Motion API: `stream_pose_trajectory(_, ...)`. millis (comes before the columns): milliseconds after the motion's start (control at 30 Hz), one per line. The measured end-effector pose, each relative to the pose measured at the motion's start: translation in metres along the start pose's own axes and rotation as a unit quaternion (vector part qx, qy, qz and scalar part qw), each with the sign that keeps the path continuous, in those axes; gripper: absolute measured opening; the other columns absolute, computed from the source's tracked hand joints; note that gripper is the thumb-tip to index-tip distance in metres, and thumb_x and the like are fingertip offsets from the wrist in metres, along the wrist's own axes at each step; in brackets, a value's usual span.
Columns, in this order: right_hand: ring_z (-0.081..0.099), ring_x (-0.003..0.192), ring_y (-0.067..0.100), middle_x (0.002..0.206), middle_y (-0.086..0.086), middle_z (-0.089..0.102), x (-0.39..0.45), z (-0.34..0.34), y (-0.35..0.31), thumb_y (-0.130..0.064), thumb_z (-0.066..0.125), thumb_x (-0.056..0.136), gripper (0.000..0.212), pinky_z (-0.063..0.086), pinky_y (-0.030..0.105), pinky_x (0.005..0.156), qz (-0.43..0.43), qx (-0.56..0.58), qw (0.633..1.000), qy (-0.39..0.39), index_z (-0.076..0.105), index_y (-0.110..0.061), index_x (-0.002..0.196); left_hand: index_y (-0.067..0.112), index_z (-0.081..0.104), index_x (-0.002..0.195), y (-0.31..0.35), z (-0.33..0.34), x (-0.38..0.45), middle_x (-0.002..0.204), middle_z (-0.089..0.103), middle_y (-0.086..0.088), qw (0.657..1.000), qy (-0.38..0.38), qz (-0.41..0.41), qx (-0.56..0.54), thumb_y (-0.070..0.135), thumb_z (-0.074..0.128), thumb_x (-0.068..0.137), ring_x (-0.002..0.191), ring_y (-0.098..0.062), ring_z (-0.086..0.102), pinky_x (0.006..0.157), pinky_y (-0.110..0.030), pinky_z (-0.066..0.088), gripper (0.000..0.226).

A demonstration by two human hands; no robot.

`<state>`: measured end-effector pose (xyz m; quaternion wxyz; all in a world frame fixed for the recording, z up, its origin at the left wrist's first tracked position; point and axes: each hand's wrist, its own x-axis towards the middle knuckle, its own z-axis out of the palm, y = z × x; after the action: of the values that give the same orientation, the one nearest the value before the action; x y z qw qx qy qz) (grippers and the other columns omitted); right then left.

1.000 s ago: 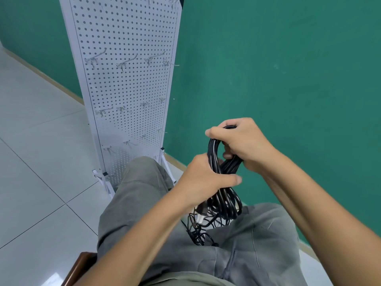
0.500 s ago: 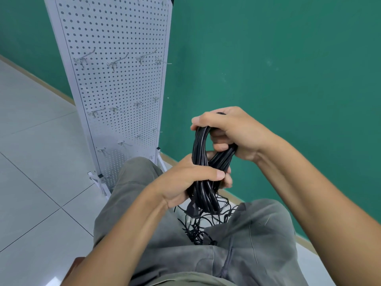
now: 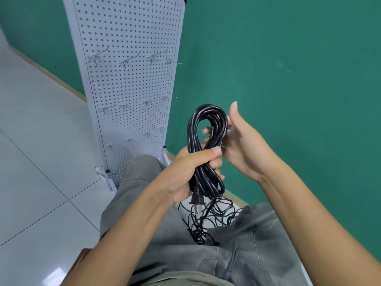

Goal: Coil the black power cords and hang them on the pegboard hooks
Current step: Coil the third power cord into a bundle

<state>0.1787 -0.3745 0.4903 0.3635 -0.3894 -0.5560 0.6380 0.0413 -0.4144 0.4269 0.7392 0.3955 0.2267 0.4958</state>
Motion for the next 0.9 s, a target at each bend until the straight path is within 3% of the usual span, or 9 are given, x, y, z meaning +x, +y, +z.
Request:
stream_pose_trajectory(100, 0.066, 0.118, 0.017, 0.127, 0.007, 0.07, -0.004, -0.002, 0.035, -0.073, 0.02, 0.092, 0.078, 0.049, 0.038, 0.109, 0.025, -0.004, 0.999, -0.019, 0.059, -0.016, 0.13, 0.015, 0.059, 0.087, 0.007, -0.016, 0.004, 0.065, 0.047, 0.006, 0.997, 0.07, 0.043, -0.006, 0.022, 0.064, 0.097, 0.058, -0.014, 0.044, 0.07, -0.033, 0.048, 0.013)
stream_pose_trajectory(200, 0.059, 0.131, 0.023, 0.142, 0.021, 0.058, -0.009, 0.0, 0.069, -0.076, 0.013, 0.092, 0.09, 0.038, 0.041, 0.118, 0.077, -0.031, 0.994, -0.076, 0.053, -0.013, 0.142, 0.016, 0.058, 0.086, 0.016, -0.031, 0.005, 0.066, 0.048, 0.006, 0.988, 0.134, 0.075, -0.013, 0.022, 0.063, 0.1, 0.06, -0.014, 0.045, 0.073, -0.035, 0.044, 0.016)
stream_pose_trajectory(333, 0.069, 0.108, 0.023, 0.114, 0.012, 0.073, -0.014, 0.004, 0.091, -0.07, 0.012, 0.095, 0.089, 0.047, 0.039, 0.107, 0.079, -0.044, 0.994, -0.054, 0.063, -0.006, 0.13, 0.016, 0.062, 0.083, 0.023, -0.046, 0.006, 0.067, 0.052, 0.006, 0.977, 0.178, 0.113, -0.041, 0.022, 0.064, 0.1, 0.059, -0.013, 0.047, 0.076, -0.036, 0.04, 0.018)
stream_pose_trajectory(433, 0.07, 0.097, 0.029, 0.1, 0.015, 0.073, -0.018, 0.002, 0.098, -0.067, 0.019, 0.096, 0.084, 0.054, 0.037, 0.098, 0.081, -0.09, 0.992, -0.048, 0.067, -0.002, 0.121, 0.015, 0.06, 0.084, 0.029, -0.051, 0.006, 0.067, 0.052, 0.005, 0.962, 0.228, 0.136, -0.064, 0.02, 0.063, 0.101, 0.055, -0.011, 0.047, 0.061, -0.027, 0.046, 0.018)
stream_pose_trajectory(533, 0.07, 0.089, 0.027, 0.093, 0.014, 0.074, -0.027, 0.0, 0.101, -0.054, 0.038, 0.1, 0.061, 0.055, 0.031, 0.087, 0.088, -0.145, 0.984, -0.049, 0.071, -0.003, 0.111, 0.016, 0.058, 0.08, 0.037, -0.056, 0.003, 0.065, 0.053, 0.004, 0.936, 0.302, 0.167, -0.065, 0.018, 0.064, 0.101, 0.054, -0.011, 0.048, 0.053, -0.026, 0.046, 0.022)
stream_pose_trajectory(633, 0.063, 0.076, 0.018, 0.081, 0.007, 0.067, -0.037, -0.005, 0.102, -0.028, 0.059, 0.102, 0.024, 0.05, 0.028, 0.079, 0.053, -0.198, 0.977, -0.052, 0.074, -0.01, 0.109, 0.017, 0.059, 0.077, 0.044, -0.067, -0.001, 0.064, 0.057, 0.005, 0.911, 0.367, 0.183, -0.036, 0.022, 0.067, 0.1, 0.053, -0.011, 0.053, 0.053, -0.026, 0.047, 0.025)
stream_pose_trajectory(700, 0.058, 0.072, 0.01, 0.074, -0.003, 0.06, -0.04, -0.004, 0.094, -0.012, 0.065, 0.099, 0.017, 0.046, 0.022, 0.074, 0.012, -0.247, 0.968, -0.031, 0.077, -0.019, 0.11, 0.016, 0.062, 0.077, 0.045, -0.075, -0.002, 0.066, 0.06, 0.004, 0.901, 0.396, 0.176, 0.023, 0.027, 0.068, 0.099, 0.055, -0.012, 0.058, 0.055, -0.026, 0.049, 0.026)
stream_pose_trajectory(800, 0.065, 0.083, -0.001, 0.083, -0.015, 0.074, -0.043, 0.005, 0.061, -0.006, 0.063, 0.099, 0.026, 0.047, 0.016, 0.082, -0.066, -0.343, 0.937, -0.001, 0.077, -0.025, 0.11, 0.014, 0.064, 0.075, 0.039, -0.076, -0.002, 0.068, 0.062, 0.002, 0.886, 0.414, 0.146, 0.146, 0.032, 0.068, 0.099, 0.058, -0.012, 0.059, 0.06, -0.026, 0.049, 0.03)
stream_pose_trajectory(900, 0.07, 0.099, 0.007, 0.093, -0.017, 0.075, -0.045, 0.013, 0.028, -0.009, 0.057, 0.102, 0.028, 0.05, 0.027, 0.099, -0.124, -0.402, 0.907, -0.008, 0.073, -0.026, 0.118, 0.01, 0.068, 0.079, 0.028, -0.064, 0.0, 0.067, 0.065, 0.004, 0.885, 0.397, 0.106, 0.219, 0.036, 0.068, 0.098, 0.062, -0.01, 0.062, 0.065, -0.026, 0.048, 0.032)
